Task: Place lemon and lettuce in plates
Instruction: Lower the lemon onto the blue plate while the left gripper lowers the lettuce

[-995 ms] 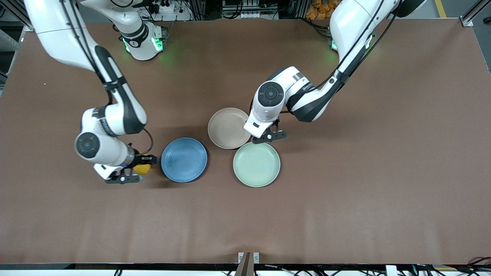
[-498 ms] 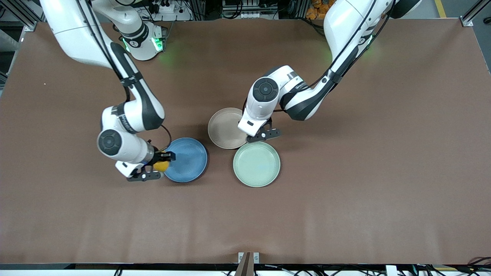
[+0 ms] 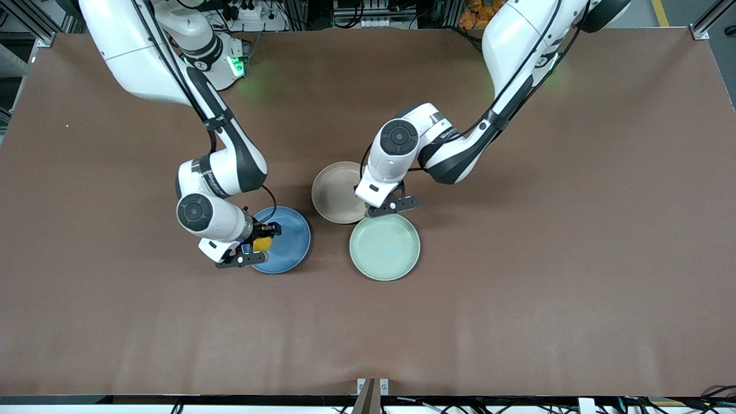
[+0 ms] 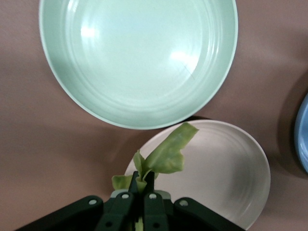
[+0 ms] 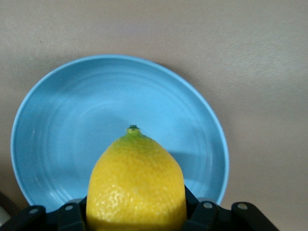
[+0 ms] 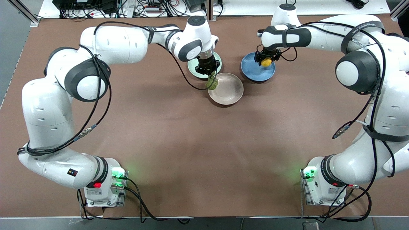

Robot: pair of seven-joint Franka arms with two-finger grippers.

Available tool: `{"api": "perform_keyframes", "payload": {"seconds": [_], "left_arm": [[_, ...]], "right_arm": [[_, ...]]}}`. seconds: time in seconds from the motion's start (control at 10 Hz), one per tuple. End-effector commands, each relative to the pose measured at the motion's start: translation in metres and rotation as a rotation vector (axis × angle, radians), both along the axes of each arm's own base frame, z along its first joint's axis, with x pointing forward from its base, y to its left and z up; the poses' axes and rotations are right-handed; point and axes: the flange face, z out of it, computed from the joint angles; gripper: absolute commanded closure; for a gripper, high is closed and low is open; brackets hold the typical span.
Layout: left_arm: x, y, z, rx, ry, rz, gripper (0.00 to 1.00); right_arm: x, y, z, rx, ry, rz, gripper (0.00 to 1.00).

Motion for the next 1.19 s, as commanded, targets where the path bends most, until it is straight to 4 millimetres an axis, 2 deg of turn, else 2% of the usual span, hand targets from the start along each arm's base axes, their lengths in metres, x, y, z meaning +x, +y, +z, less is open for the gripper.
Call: {"api": "perform_keyframes", "payload": {"seconds": [0.0,0.3,0.5,0.6,0.7,0.8,0.9,1.1], "left_arm": [[-0.016,-0.023,-0.006,-0.007,-0.009,0.011,1.0],[-0.037,-0.047,-0.018,-0.047,-0.028,0.0,1.0],[-0.036,-0.047,-0.025,-0.028,-0.046,0.001,1.0],[-0.032,-0.049,-0.019,-0.037,-0.058,0.004,1.0],[-0.03,-0.049,-0.015,-0.043,-0.06,0.012,0.85],[-0.026,-0.05,-0.01,-0.047,-0.077,0.004,0.01],[-0.025,-0.049,-0.008,-0.046,-0.078,0.012,0.0],[-0.018,-0.044,0.0,-0.046,-0.093,0.01,0.0]], "right_arm": [[-0.001,0.022,-0.009,0.013,0.001,0.009,0.59],[-0.002,0.029,-0.02,0.018,-0.022,0.015,0.55],[-0.004,0.032,-0.024,0.015,-0.018,0.012,0.44],[-0.003,0.031,-0.026,0.016,-0.017,0.009,0.36],[-0.003,0.029,-0.026,0.015,-0.016,0.004,0.29],[-0.002,0.028,-0.026,0.015,-0.017,0.003,0.06],[-0.002,0.03,-0.024,0.015,-0.018,-0.006,0.0],[0.003,0.028,-0.017,0.016,-0.025,-0.032,0.0]]}}
